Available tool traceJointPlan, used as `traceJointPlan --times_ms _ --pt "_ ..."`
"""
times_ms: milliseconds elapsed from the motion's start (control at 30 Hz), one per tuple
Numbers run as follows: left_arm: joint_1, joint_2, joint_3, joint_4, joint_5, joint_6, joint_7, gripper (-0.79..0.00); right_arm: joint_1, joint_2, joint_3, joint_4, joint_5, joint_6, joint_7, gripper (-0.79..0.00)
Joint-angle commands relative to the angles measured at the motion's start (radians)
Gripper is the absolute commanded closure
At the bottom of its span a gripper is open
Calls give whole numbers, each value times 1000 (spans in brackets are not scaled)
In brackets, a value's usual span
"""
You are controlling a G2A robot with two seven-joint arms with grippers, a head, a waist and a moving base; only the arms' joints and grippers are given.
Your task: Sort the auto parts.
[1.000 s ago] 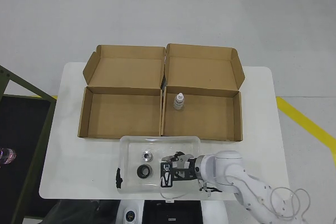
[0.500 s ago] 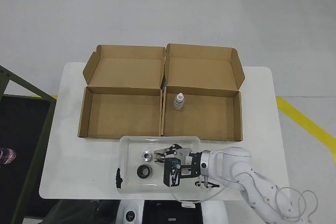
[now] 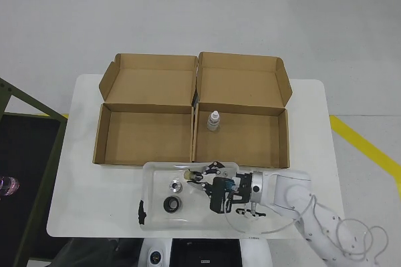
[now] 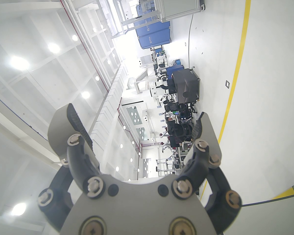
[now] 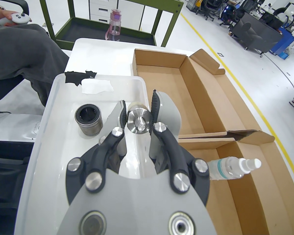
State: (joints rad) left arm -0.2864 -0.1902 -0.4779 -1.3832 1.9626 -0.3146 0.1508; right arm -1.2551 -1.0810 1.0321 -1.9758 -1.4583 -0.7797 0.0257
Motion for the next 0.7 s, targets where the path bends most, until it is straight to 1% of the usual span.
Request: traceJointPlan --times_ms 0,400,667 --pt "0 0 0 0 0 0 0 -785 -6 2 18 -4 11 1 -18 0" --pt "0 0 0 0 0 0 0 -785 -34 14 105 -30 32 25 -50 0" --pt "0 0 0 0 0 0 0 -785 -20 16 142 5 72 35 -52 0"
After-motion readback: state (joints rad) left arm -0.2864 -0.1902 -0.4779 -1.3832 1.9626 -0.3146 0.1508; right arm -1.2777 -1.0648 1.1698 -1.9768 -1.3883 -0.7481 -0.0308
